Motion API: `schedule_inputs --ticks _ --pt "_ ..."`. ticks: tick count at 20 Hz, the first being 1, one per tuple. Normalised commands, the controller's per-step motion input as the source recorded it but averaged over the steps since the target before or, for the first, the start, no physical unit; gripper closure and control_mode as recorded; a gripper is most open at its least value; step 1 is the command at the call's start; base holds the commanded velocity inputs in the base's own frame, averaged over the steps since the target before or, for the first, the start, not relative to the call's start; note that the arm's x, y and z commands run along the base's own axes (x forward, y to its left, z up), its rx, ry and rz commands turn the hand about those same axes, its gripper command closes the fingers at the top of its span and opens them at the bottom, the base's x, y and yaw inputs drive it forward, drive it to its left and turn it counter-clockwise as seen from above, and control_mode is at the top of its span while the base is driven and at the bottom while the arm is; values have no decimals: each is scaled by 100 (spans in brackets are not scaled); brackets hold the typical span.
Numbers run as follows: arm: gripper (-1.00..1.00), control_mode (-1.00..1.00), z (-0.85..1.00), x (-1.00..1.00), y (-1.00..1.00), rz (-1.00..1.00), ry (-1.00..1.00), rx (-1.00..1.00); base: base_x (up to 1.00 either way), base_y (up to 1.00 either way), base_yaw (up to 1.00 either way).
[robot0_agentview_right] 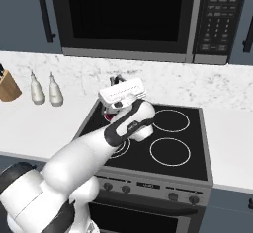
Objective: Put the garlic and garlic in the pot. Retrieve the spatula and lightly stir the vegetables in the pot.
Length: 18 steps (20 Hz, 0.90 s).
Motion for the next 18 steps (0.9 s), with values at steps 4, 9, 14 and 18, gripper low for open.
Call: schedule_inputs --ticks 4,9,14,18 --pt "100 -100 17 13 -44 36 -3 40 0 0 0" --pt "100 -100 0 58 -36 29 -3 29 0 0 0" --pt "100 -100 -25 89 -29 17 -6 7 0 0 0" --pt "100 -100 -63 66 -14 13 -21 0 0 0 0"
